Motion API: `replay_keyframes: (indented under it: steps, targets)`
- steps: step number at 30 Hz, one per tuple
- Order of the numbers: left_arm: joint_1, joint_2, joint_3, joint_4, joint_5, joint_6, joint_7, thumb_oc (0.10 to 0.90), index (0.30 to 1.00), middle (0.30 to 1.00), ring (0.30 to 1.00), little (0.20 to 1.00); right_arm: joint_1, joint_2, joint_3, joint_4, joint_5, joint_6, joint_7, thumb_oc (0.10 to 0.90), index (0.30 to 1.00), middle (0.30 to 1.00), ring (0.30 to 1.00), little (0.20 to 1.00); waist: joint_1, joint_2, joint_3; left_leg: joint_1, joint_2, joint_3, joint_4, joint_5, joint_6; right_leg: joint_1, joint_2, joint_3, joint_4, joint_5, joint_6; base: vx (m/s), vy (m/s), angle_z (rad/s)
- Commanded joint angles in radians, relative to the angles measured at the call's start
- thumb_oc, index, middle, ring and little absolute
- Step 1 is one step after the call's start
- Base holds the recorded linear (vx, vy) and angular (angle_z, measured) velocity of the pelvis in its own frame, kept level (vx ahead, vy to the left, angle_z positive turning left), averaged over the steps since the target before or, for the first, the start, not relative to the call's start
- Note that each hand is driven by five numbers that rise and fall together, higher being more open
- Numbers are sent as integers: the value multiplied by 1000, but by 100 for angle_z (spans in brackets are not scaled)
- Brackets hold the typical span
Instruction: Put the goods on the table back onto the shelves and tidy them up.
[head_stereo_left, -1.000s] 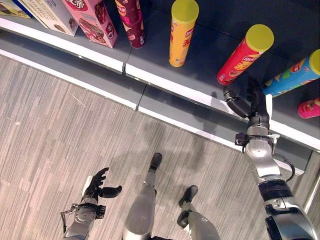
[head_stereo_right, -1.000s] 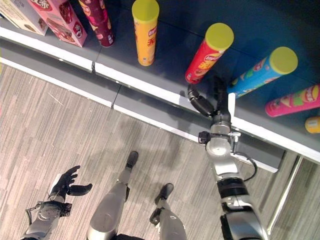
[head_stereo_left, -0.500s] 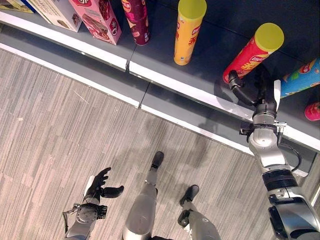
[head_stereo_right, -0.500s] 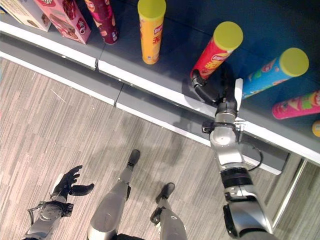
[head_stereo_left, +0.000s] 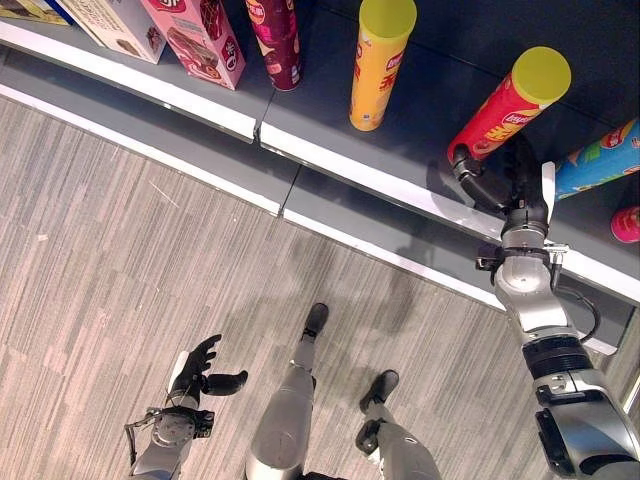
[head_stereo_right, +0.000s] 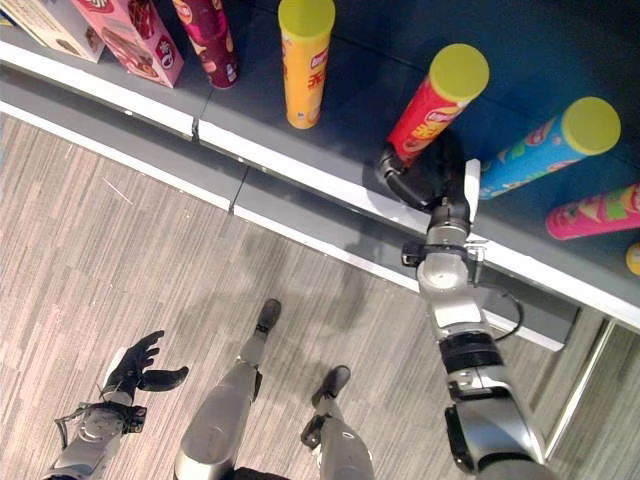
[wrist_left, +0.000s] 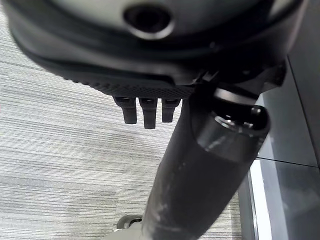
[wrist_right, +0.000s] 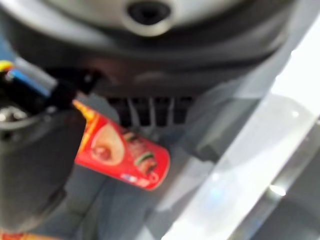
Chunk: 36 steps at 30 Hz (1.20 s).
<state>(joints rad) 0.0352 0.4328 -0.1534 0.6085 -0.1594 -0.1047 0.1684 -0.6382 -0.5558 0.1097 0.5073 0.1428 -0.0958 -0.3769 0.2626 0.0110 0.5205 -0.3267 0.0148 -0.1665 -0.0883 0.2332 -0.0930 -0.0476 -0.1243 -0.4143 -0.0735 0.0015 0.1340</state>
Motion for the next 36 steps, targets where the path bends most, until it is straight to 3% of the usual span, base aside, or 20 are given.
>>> replay_keyframes:
  steps: [1, 21, 27, 32, 36]
  targets:
    - [56, 33, -4, -19, -14, -33, 38, 800, 900, 900, 900, 900, -92, -108, 26, -39, 18, -68, -19, 800, 900, 900, 900, 900, 6, -1, -44, -12, 55, -43, 89, -171, -20, -75, -121, -12, 182, -99, 37, 0, 0, 0]
    - [57, 24, -2, -9, -13, -24, 40, 800, 900, 900, 900, 900, -64, -111, 25, -50, -16, -52, -28, 800, 900, 900, 900, 900, -2, -5, -49, -5, 54, -39, 82, -172, -19, -71, -121, -14, 178, -95, 39, 1, 0, 1]
    - [68, 13, 36, 27, 29, 1, 31, 800, 900, 900, 900, 900, 167, -151, -40, -317, -146, -40, 24, 800, 900, 900, 900, 900, -49, -41, -101, 26, 69, -25, 74, -180, -23, -41, -112, -7, 155, -88, 44, 0, 0, 0]
    - [65, 7, 62, 81, 61, 18, 19, 800, 900, 900, 900, 900, 317, -153, -84, -456, -140, -59, 105, 800, 900, 900, 900, 900, -85, -65, -150, 64, 87, -3, 51, -176, -31, -8, -98, -2, 119, -70, 48, 0, -4, -6]
    - [62, -3, 78, 126, 74, 28, 16, 800, 900, 900, 900, 900, 404, -116, -98, -532, -51, -81, 185, 800, 900, 900, 900, 900, -113, -79, -186, 82, 95, 17, 40, -170, -33, 5, -91, 5, 90, -51, 52, 0, 32, -21]
